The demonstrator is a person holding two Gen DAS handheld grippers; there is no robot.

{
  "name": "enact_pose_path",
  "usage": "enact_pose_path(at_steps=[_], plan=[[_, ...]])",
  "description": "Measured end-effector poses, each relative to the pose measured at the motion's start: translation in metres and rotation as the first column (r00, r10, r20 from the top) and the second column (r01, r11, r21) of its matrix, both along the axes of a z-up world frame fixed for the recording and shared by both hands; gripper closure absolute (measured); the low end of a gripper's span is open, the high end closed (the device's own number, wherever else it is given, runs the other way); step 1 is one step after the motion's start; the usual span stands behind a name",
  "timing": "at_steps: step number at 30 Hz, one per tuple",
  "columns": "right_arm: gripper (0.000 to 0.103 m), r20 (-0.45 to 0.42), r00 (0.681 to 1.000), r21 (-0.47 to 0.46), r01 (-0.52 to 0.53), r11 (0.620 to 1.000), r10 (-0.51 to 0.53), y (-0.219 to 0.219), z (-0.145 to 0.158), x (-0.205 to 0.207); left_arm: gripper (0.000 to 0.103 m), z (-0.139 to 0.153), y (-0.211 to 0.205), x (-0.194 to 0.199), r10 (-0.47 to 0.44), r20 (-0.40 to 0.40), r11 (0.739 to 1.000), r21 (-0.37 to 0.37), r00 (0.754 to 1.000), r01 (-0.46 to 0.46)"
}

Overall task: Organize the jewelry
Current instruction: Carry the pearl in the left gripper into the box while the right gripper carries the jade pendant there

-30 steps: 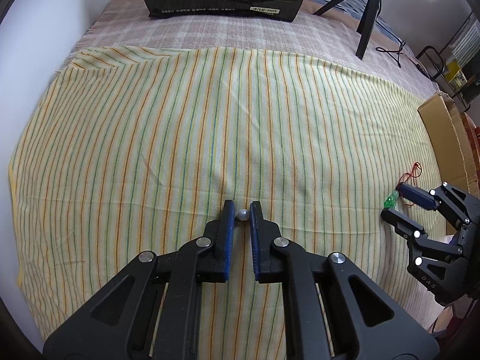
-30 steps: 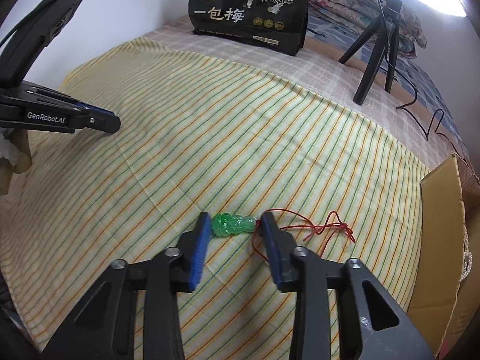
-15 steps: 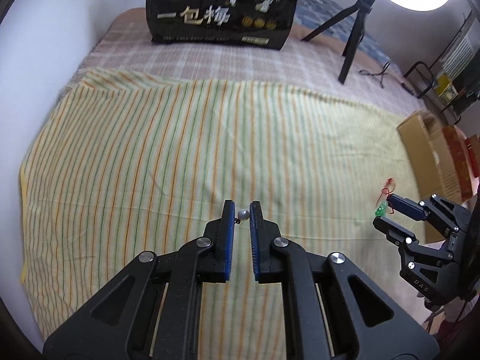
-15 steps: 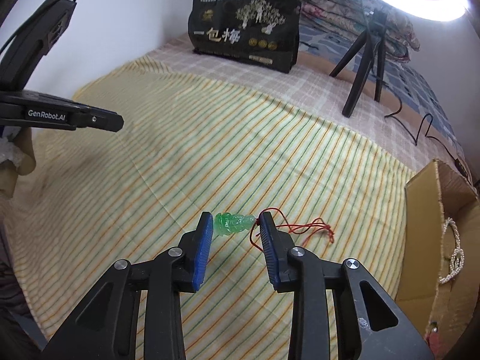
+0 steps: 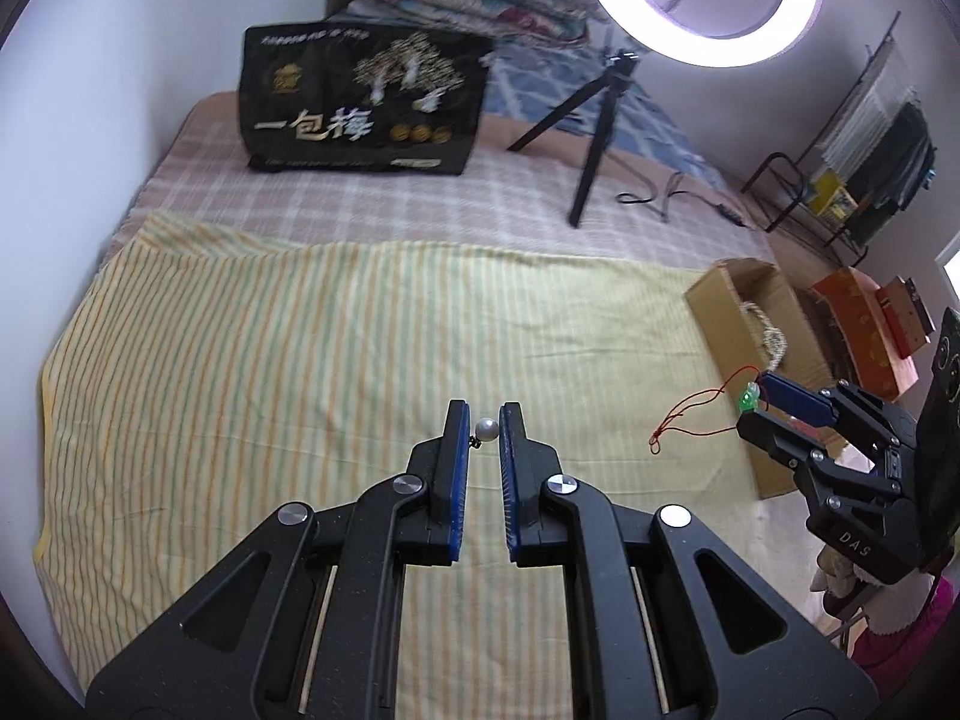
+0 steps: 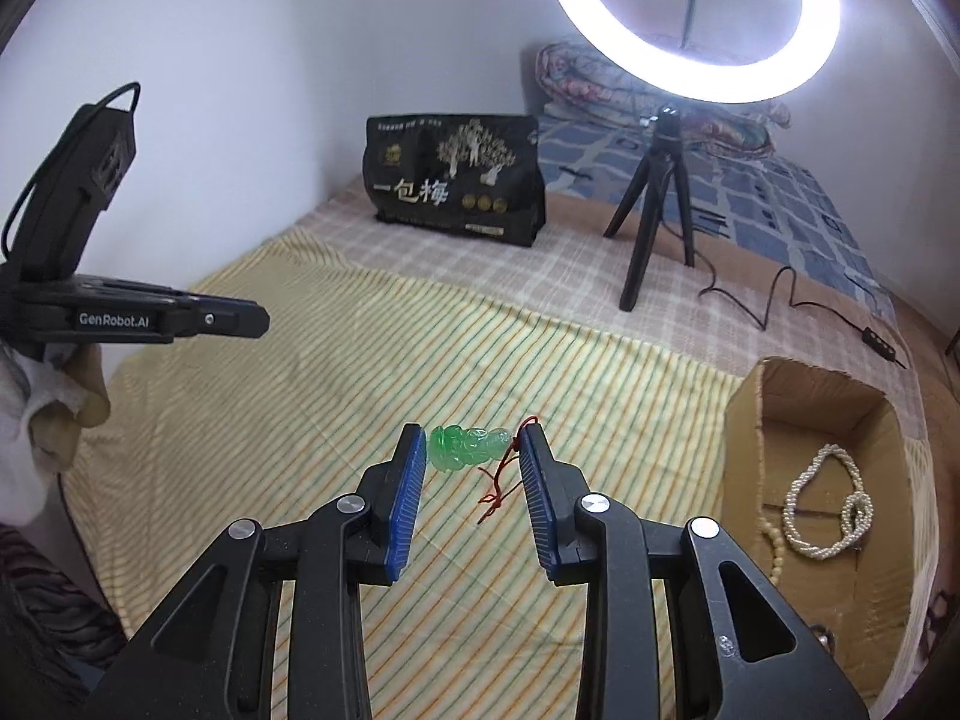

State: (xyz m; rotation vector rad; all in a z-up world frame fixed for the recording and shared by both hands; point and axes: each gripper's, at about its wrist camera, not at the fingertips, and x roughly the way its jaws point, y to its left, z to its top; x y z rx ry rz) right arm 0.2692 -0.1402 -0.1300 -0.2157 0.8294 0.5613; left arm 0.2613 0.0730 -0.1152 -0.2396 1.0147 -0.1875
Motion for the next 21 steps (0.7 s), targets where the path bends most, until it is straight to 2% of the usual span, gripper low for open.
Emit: enact_pose_path(at_steps=[11,21], plan=[[0.073,0.066,0.994,0.039,0.086,0.996,-0.088,-0.053,0.039,-0.016,0.095,0.030,-0.070,-0.008,-0.121,0.071,0.992,-0.019,0.990,0.122],[0.073,0.089,0.975,0.054,0.201,0.978,-0.205,-0.112,0.057,-0.021,0.095,0.034,-0.133,-0.005,-0.207,0.086,0.977,-0.035,0.975,0.210]])
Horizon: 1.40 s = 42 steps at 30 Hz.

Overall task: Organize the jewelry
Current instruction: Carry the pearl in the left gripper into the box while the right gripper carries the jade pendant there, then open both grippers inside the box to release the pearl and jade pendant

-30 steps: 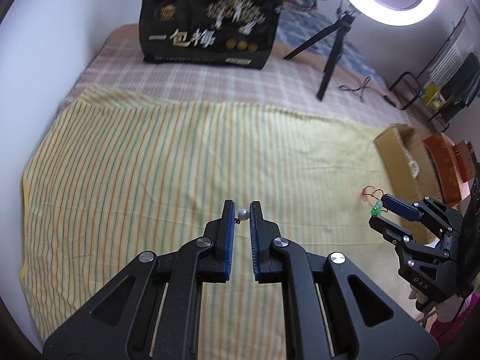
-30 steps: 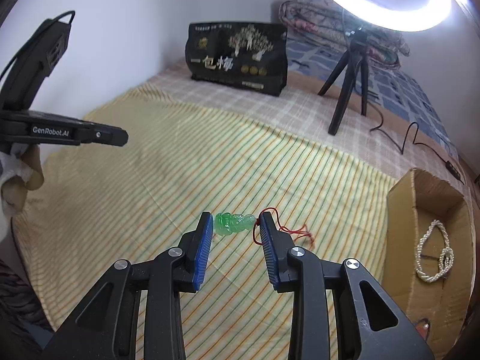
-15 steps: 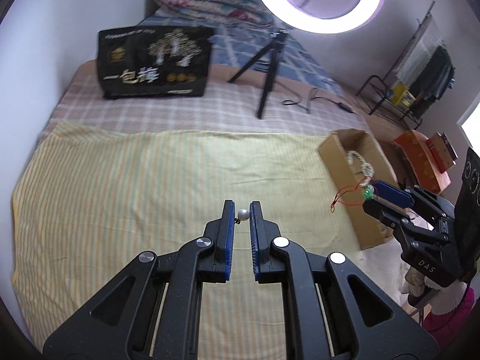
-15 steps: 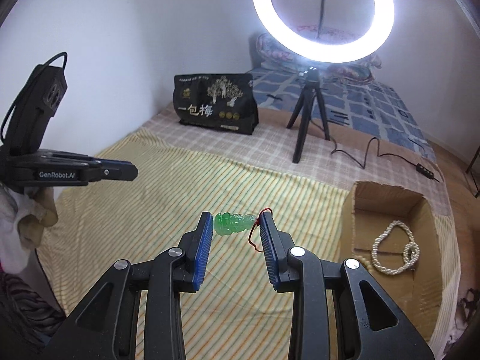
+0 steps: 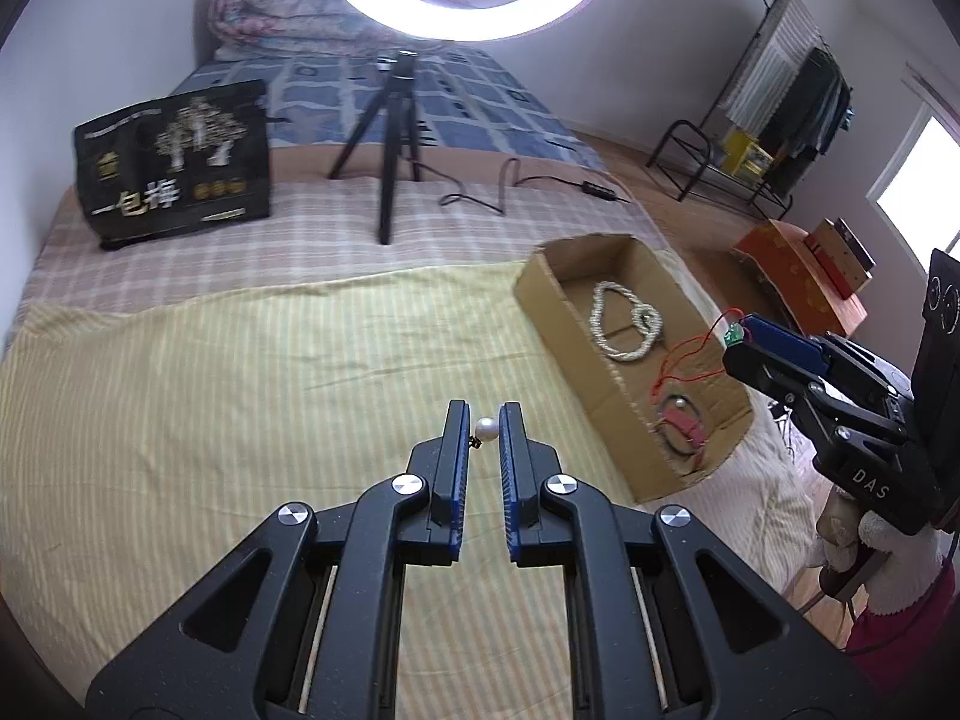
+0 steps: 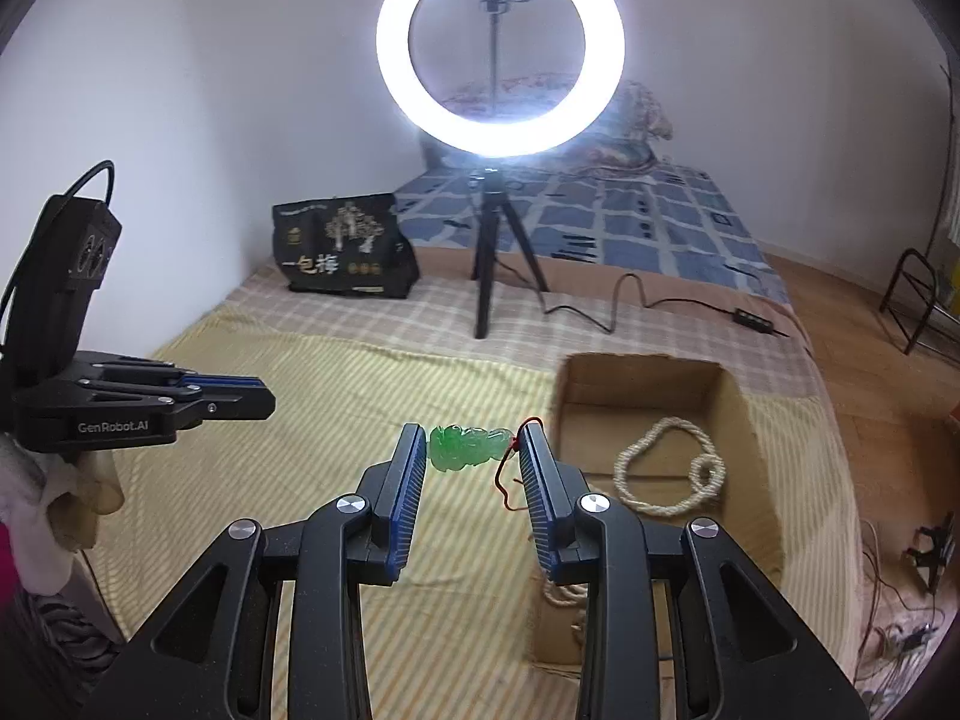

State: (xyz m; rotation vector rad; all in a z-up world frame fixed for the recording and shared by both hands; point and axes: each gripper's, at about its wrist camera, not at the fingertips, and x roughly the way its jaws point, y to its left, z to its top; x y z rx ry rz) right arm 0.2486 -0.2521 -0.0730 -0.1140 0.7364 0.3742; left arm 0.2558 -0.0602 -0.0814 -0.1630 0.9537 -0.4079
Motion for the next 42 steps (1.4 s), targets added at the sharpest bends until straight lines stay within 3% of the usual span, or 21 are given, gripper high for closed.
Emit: enact_pose_path(at_steps=[17,32,42], plan=[[0.073,-0.045,0.984,-0.020,0.170,0.985,-0.171,-0.097,-0.012,-0.008,0.095,-0.010,-0.111,0.015,-0.140,-0.006,0.990,-0.031,0.990,0.140],[0.073,-0.130,0.974,-0.036,0.184,0.982,-0.187,-0.119,-0.041,-0.006,0.095,-0.033,-0.157,0.042,-0.144,-0.035,0.989,-0.046,0.989,0.143],[0.073,-0.163,0.970,-0.039,0.178,0.983,-0.182,-0.124,-0.053,-0.001,0.095,-0.048,-0.174,0.054,-0.124,-0.030,0.992,0.012,0.992,0.124]])
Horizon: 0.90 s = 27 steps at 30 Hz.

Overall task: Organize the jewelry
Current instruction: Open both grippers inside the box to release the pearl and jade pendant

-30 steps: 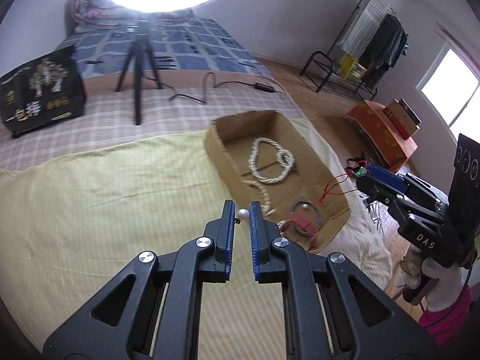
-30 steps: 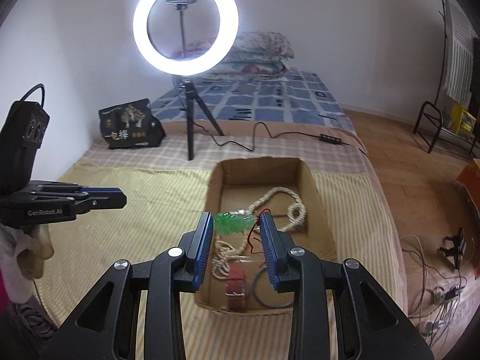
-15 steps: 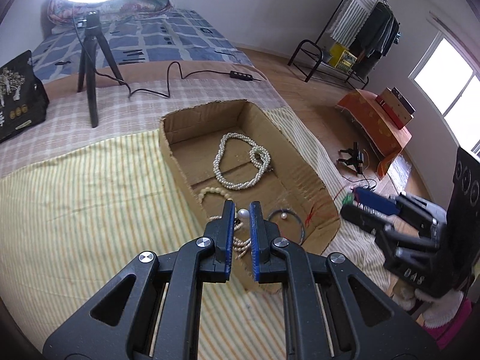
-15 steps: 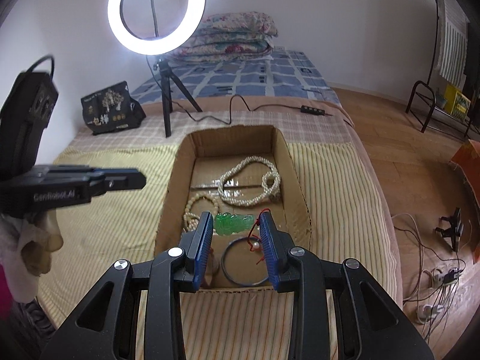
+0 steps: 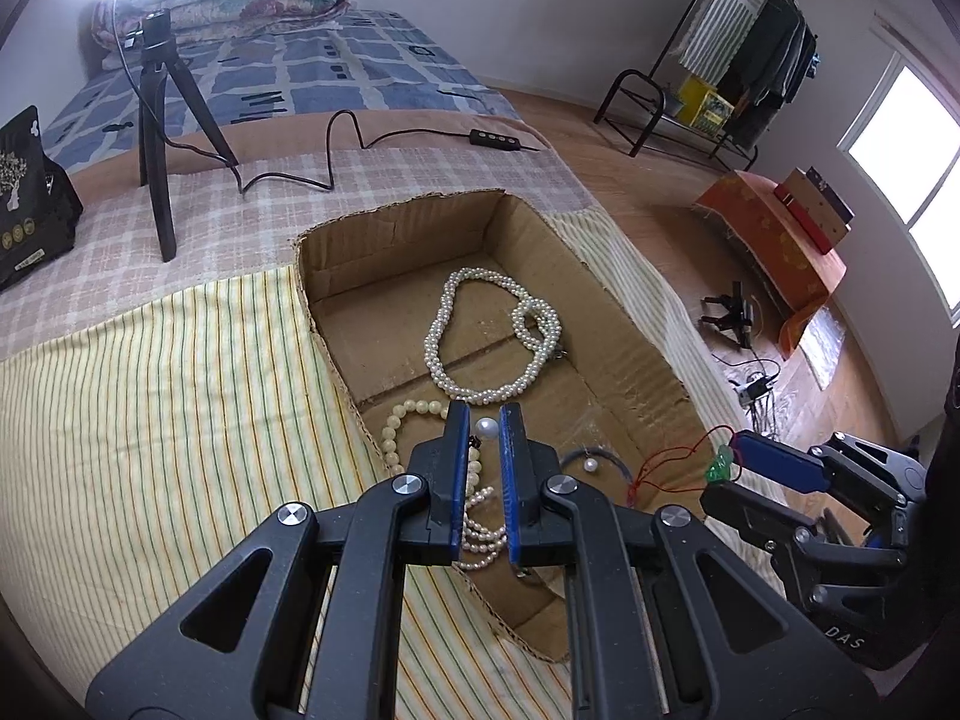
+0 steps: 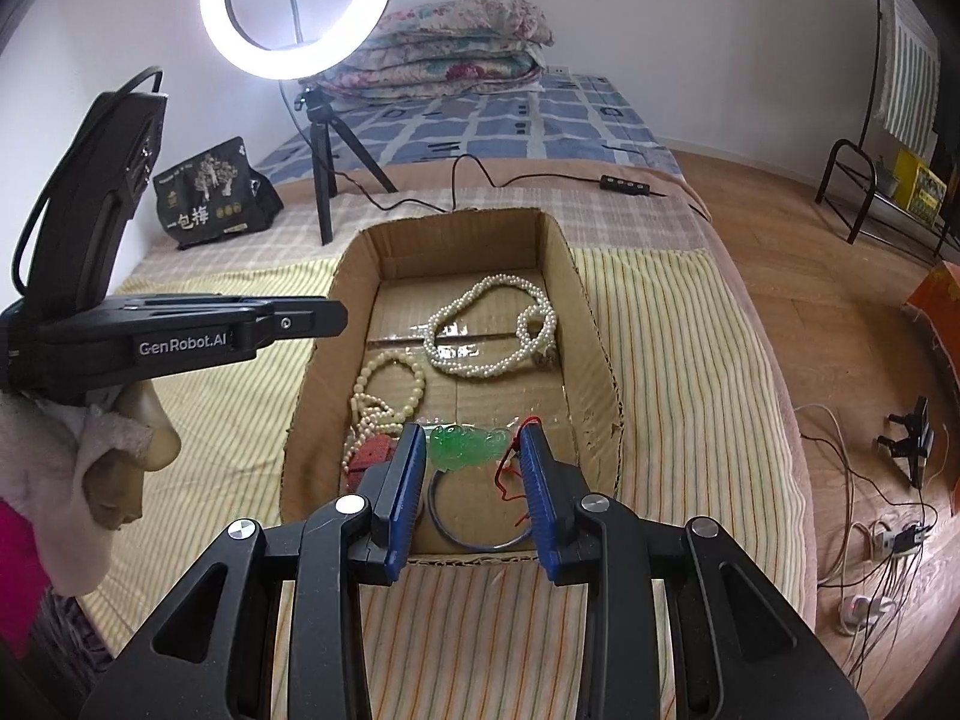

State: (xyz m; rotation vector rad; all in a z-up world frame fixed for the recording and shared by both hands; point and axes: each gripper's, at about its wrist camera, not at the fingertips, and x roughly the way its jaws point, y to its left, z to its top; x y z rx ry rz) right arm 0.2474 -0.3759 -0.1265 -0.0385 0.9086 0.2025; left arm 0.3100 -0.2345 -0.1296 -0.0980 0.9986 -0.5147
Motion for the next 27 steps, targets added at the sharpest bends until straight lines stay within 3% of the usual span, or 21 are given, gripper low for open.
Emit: enact_pose_path(at_steps=[11,13,15,16,17,19,22,24,25,27], plan=[[0.070,-0.021,1.000,-0.011,-0.003,1.000,0.003,0.001,-0.008,0.001,0.095,0.001,-0.002,0.001,0.017,0.034,0.999,0.036,0.999,-0.018],[0.059,-0.021,1.000,-0.020,-0.001,1.000,0.001,0.002,-0.009,0.000,0.095,0.001,-0.002,0.001,0.018,0.040,0.999,0.046,0.999,-0.020],[0.057,-0.015,1.000,-0.029,-0.001,1.000,0.001,0.003,-0.008,0.000,0.095,0.002,-0.002,0.000,0.020,0.048,0.998,0.057,0.999,-0.023],[0.057,-0.015,1.000,-0.031,-0.003,1.000,0.003,0.003,-0.008,-0.001,0.092,0.003,-0.002,0.000,0.020,0.050,0.998,0.060,0.999,-0.023],[0.057,-0.016,1.000,-0.034,-0.004,0.999,0.003,0.004,-0.008,-0.001,0.079,0.003,-0.002,0.000,0.021,0.053,0.998,0.063,0.998,-0.024],[0.042,-0.015,1.000,-0.045,-0.004,0.999,0.003,0.005,-0.008,-0.002,0.056,0.005,-0.001,-0.001,0.026,0.067,0.997,0.064,0.997,-0.030],[0.037,0.002,1.000,-0.074,-0.006,0.997,0.006,0.008,-0.007,-0.004,0.054,0.007,-0.001,-0.003,0.036,0.090,0.996,0.077,0.995,-0.043],[0.036,0.004,1.000,-0.085,-0.007,0.996,0.007,0.009,-0.007,-0.004,0.047,0.008,-0.001,-0.003,0.037,0.098,0.995,0.085,0.994,-0.045],[0.032,0.005,1.000,-0.095,-0.003,0.995,0.003,0.010,-0.007,-0.004,0.038,0.008,-0.001,-0.003,0.038,0.102,0.995,0.088,0.994,-0.048],[0.029,0.009,1.000,-0.110,0.005,0.994,-0.005,0.010,-0.007,-0.005,0.034,0.010,0.000,-0.005,0.045,0.122,0.994,0.094,0.992,-0.057]])
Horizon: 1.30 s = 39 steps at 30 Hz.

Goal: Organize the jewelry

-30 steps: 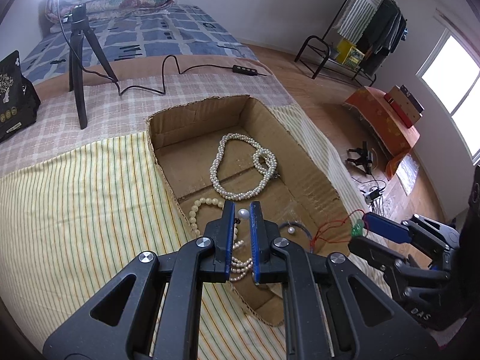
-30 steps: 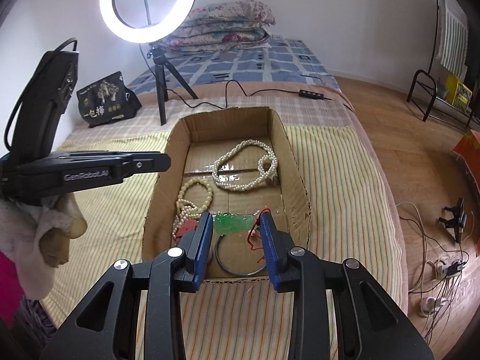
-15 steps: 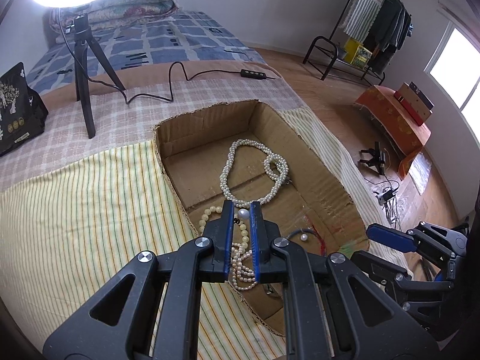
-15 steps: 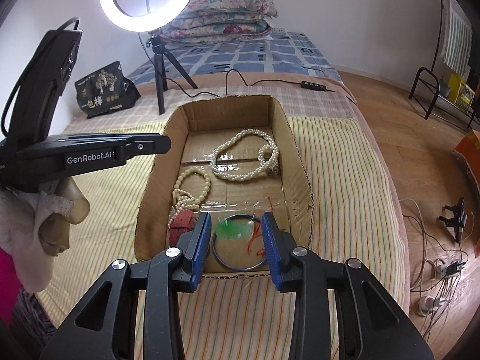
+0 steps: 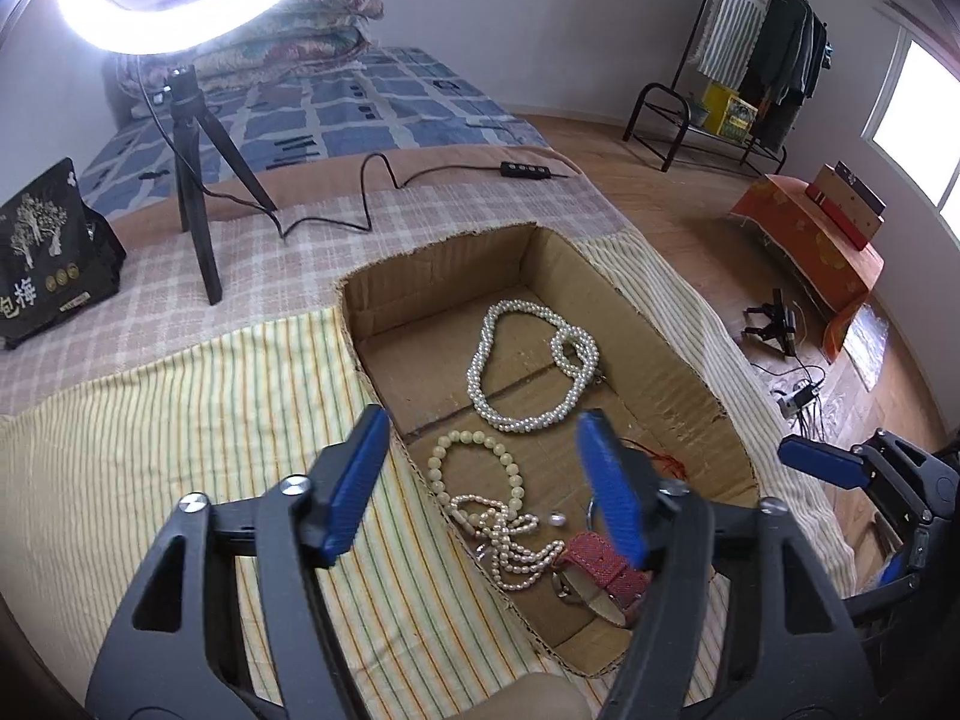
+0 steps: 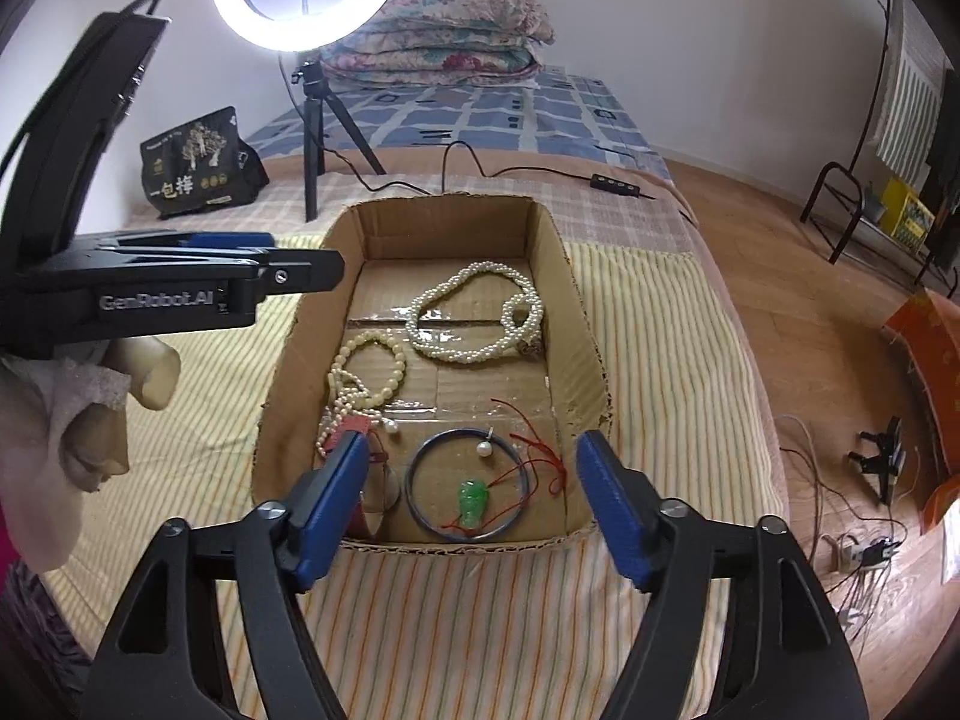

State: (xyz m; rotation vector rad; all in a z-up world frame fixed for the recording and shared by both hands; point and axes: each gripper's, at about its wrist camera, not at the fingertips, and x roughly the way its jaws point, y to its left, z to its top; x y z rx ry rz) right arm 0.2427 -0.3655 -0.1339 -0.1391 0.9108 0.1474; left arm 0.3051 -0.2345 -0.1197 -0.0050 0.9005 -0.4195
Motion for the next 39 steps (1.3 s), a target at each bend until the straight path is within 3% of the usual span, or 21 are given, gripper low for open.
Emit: enact_pose_path(at_steps=[19,28,32,39], plan=[[0.029,0.065,0.995,-0.090,0.083,0.992,-0.078,0.010,0.020,-0.009,0.030,0.026,0.021,-0.020,0.007,0.069,0.999,0.045,0.998,-0.010],[0.029,0.159,0.978,-0.063,0.148,0.987,-0.137,0.019,0.056,-0.026,0.030,0.060,0.045,-0.047,0.023,0.148,0.998,0.053,0.989,-0.031],[0.028,0.207,0.964,-0.051,0.180,0.982,-0.166,0.023,0.074,-0.035,0.021,0.077,0.058,-0.062,0.036,0.200,0.997,0.066,0.979,-0.050],[0.022,0.309,0.931,-0.070,0.225,0.972,-0.193,0.037,0.101,-0.057,0.020,0.105,0.079,-0.099,0.034,0.267,0.995,0.085,0.963,-0.059]])
